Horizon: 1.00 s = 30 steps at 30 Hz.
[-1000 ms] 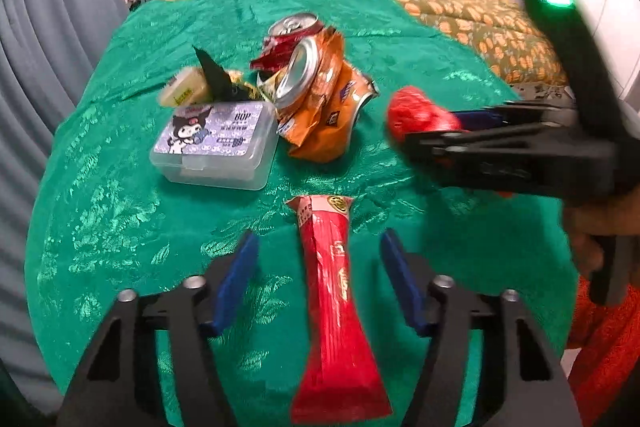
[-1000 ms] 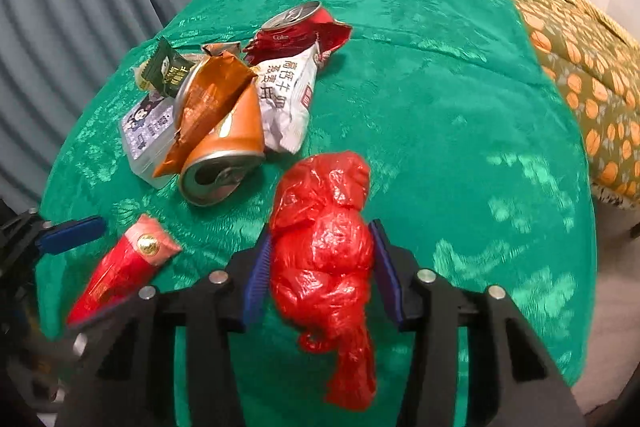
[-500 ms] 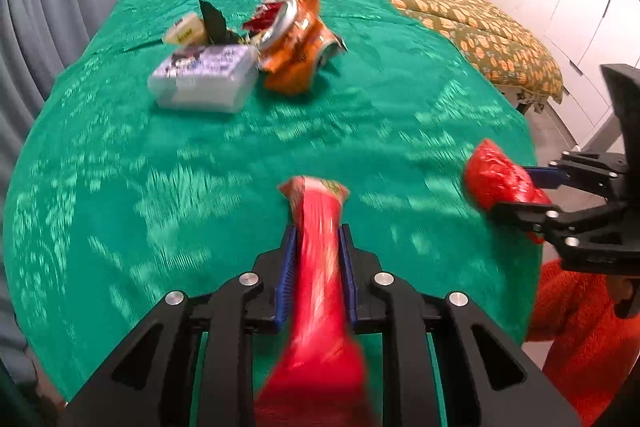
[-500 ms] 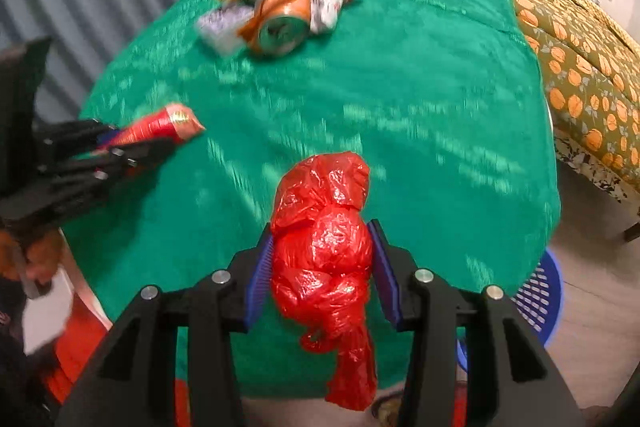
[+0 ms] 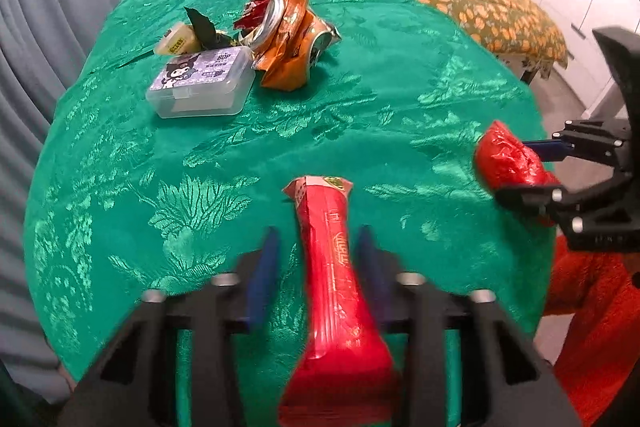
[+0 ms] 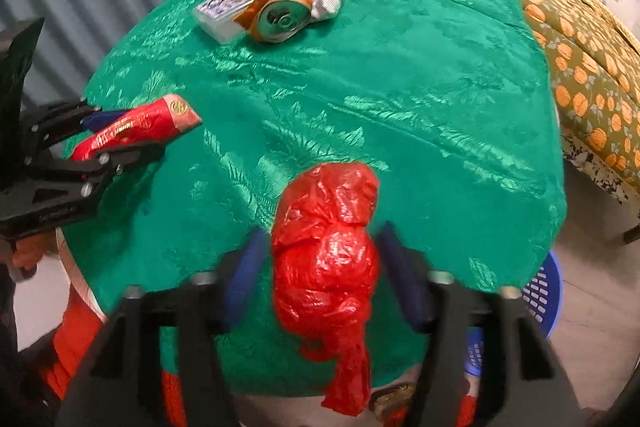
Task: Collect trash
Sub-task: 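Carry both red items to the blue wastebasket and open both tools to drop them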
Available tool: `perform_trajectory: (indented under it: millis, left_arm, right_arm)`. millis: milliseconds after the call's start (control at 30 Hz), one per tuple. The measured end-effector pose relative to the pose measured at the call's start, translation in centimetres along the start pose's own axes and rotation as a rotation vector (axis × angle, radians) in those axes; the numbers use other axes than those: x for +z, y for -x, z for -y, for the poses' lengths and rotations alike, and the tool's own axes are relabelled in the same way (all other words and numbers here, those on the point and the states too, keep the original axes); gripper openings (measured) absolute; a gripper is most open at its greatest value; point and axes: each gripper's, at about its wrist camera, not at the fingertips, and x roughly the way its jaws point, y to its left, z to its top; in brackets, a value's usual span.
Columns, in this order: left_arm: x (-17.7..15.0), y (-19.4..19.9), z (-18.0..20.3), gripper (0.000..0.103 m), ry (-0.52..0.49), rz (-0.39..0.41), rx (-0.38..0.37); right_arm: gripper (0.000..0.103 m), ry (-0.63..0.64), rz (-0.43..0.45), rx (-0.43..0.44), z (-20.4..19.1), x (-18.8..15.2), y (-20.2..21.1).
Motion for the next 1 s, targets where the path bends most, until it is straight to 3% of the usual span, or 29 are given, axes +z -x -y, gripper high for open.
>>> perform_trajectory:
  millis: [100,333,533,767,1000]
  left_arm:
    - [0.0,0.3,0.1,0.014,0.011,0.01,-0.005]
    - [1.9,2.4,3.0,0.009,0.05,0.088,-0.118]
    - [5.6,3.0,10.1,0.008,0.006,0.129,-0.244]
    - [9.3,-0.9,20.5,0.008,-0.05,0.075,-0.372]
    - [11.1,-7.5,29.1,0.008,-0.097,0.011,-0.408]
  right_arm:
    - [0.042,-0.019,0.039,0.02,0.3,-0.2,0.9]
    - [0.042,-0.105,0.153,0.044,3.8,-0.6,4.6]
    - [0.042,-0.224,0.196,-0.064,11.5,-2.8,7.4]
    - [0.042,-0.362,0.179,-0.21,20.7,-6.9,7.9]
    - [0.042,-0.485,0.134,-0.234,28.2,-10.6,5.3]
